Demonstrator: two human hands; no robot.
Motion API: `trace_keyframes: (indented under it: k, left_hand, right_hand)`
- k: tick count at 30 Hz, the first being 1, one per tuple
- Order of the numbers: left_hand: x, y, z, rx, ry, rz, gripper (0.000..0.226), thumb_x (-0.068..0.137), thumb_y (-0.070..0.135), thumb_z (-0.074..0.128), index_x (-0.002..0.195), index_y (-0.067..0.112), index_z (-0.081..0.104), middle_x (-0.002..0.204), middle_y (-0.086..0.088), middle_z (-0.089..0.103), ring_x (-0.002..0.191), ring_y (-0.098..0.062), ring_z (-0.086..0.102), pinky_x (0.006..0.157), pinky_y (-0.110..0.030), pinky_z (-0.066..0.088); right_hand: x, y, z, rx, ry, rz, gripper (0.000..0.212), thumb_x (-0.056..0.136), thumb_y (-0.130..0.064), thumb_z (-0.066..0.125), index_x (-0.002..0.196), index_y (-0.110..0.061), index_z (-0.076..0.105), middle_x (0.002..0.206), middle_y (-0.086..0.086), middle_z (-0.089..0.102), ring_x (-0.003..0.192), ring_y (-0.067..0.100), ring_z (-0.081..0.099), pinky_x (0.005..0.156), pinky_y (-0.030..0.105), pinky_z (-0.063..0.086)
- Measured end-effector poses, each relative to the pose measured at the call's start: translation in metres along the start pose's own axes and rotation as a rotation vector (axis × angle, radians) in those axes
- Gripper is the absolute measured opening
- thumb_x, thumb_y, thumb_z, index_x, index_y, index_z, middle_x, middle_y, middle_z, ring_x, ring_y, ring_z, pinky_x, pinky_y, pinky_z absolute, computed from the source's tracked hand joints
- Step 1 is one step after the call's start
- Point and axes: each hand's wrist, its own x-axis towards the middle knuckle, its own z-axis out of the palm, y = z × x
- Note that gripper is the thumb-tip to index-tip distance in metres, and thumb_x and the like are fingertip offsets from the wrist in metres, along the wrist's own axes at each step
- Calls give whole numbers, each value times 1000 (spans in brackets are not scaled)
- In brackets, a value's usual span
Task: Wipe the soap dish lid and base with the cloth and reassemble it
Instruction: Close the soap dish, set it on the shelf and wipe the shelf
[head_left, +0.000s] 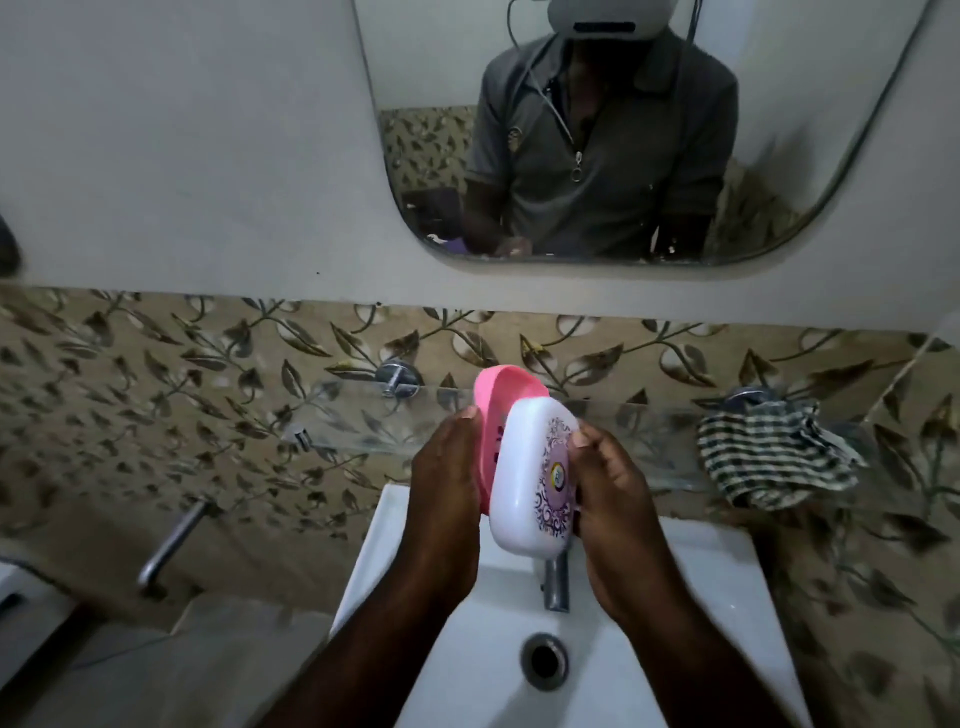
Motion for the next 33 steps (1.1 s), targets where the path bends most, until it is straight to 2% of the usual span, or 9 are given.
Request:
trace_keyframes:
  k: [3, 5, 8, 10, 17, 21, 25, 29, 33]
  left_hand:
    - [-4, -6, 3, 63, -77, 56, 38, 89, 47, 46, 104, 18, 66, 105, -10, 71, 100, -27, 67, 88, -47, 53]
    - [-5, -10, 2, 108, -107, 73, 37, 91, 48, 43, 111, 24, 64, 110, -2, 70, 105, -18, 65, 93, -43, 52]
    - [-3, -11, -4, 78, -96, 61, 35, 94, 50, 44, 118, 31, 61, 115, 9, 69, 108, -9, 64, 94, -37, 50]
    - [0, -9, -10, 36, -112, 19, 37, 93, 51, 46, 119, 31, 62, 117, 7, 69, 109, -12, 65, 97, -42, 50]
    - [-1, 7, -25, -67, -251, 24, 38, 98, 44, 43, 126, 25, 61, 120, -2, 69, 109, -22, 66, 88, -45, 55]
    - [-5, 8, -31, -56, -232, 26, 42, 90, 48, 43, 119, 27, 65, 111, 2, 73, 103, -16, 69, 91, -45, 55]
    - [-3, 8, -42, -33, -248, 12, 48, 92, 56, 42, 126, 28, 60, 119, 8, 69, 111, -6, 63, 100, -36, 49]
    - [7, 5, -58, -108, -273, -87, 72, 76, 76, 49, 130, 30, 57, 127, 4, 65, 118, -11, 60, 104, -41, 44]
    - [30, 20, -76, -445, -221, -273, 48, 100, 44, 36, 128, 12, 58, 122, -14, 67, 114, -27, 64, 92, -41, 54]
  right_hand:
    - [-4, 1, 15, -204, 136, -80, 19, 100, -32, 49, 115, -35, 60, 115, -8, 68, 100, 11, 66, 87, 37, 56]
    - [-10, -3, 24, -268, 157, -76, 28, 97, -47, 47, 121, -37, 58, 124, -9, 64, 105, 7, 62, 88, 29, 53]
    - [-19, 0, 31, -191, -4, -13, 85, 66, -86, 51, 137, -39, 47, 133, -11, 58, 114, 6, 60, 97, 36, 52]
    - [-22, 5, 37, -204, -52, -18, 100, 62, -76, 66, 146, -33, 35, 139, -13, 52, 122, 3, 55, 103, 38, 48]
    - [-16, -6, 54, -40, 56, -130, 76, 68, -52, 73, 137, -35, 47, 130, -1, 61, 113, 22, 64, 91, 55, 54]
    - [-12, -10, 70, -115, 50, -161, 76, 68, -53, 71, 138, -37, 46, 132, -7, 59, 115, 15, 63, 95, 48, 53]
    - [-15, -5, 87, -226, 40, -158, 60, 85, -48, 63, 138, -47, 34, 144, -16, 46, 125, 3, 52, 108, 33, 43]
    - [-11, 2, 100, -491, 9, -120, 97, 70, -77, 49, 152, -40, 14, 155, -15, 29, 139, 6, 36, 115, 40, 33]
    - [-8, -2, 114, -584, -197, -186, 117, 62, -65, 68, 153, -36, 1, 157, -12, 23, 140, -1, 31, 114, 29, 33]
